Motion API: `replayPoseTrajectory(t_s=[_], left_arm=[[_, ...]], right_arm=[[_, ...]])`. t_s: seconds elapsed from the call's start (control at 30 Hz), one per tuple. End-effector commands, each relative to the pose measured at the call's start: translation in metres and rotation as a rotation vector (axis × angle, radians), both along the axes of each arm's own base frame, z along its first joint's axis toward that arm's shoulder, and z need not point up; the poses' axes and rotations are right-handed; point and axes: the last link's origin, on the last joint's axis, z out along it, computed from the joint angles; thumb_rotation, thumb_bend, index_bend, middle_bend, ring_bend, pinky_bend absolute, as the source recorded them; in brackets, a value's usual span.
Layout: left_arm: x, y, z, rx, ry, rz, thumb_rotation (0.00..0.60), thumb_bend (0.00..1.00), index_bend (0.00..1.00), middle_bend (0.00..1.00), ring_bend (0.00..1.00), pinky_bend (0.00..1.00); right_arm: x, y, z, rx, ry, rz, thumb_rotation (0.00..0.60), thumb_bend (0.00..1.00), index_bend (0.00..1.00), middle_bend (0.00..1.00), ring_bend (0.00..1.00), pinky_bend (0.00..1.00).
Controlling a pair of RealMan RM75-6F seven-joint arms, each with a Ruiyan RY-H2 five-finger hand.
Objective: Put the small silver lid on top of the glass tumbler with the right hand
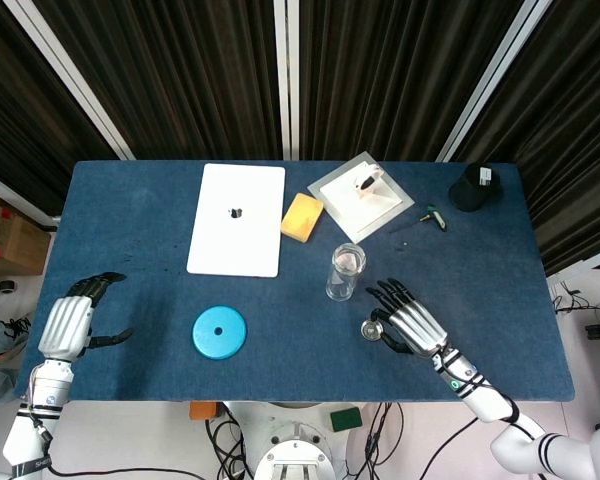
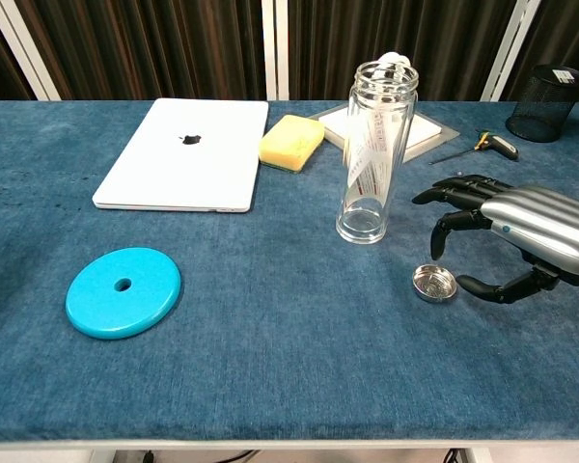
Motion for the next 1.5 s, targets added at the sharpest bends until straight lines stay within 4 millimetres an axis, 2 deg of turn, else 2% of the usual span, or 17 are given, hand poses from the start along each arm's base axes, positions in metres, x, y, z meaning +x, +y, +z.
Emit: replayPoseTrajectory(t_s=[0.03,0.5,1.5], left_arm=[[0.0,-0.0003,0.0002,0.0,-0.004,-0.001,0.6,0.03,0.22,0.22,0.19,0.21],[-0.0025,-0.0012,-0.0004,-0.007,-0.014,0.002,0.6,0.03,0.22,0.22,0.19,0.21],[-0.0066,-0.0022,-0.0035,-0.018,-0.019,0.011,0.6,0.03,0.22,0.22,0.19,0.21]], right_arm=[[0.0,0.0,-0.0012,0.002,0.002,0.0,0.6,0.39,0.44,0.08,0.0,0.0],[0.0002,0.0001,-0.0053,0.011,0.004,0.0,0.6,0.43,0.49,0.08,0.0,0.0],[-0.0001,0.001,-0.0064,0.006,0.003,0.002,0.6,0.44,0.58,0.09,0.0,0.0]])
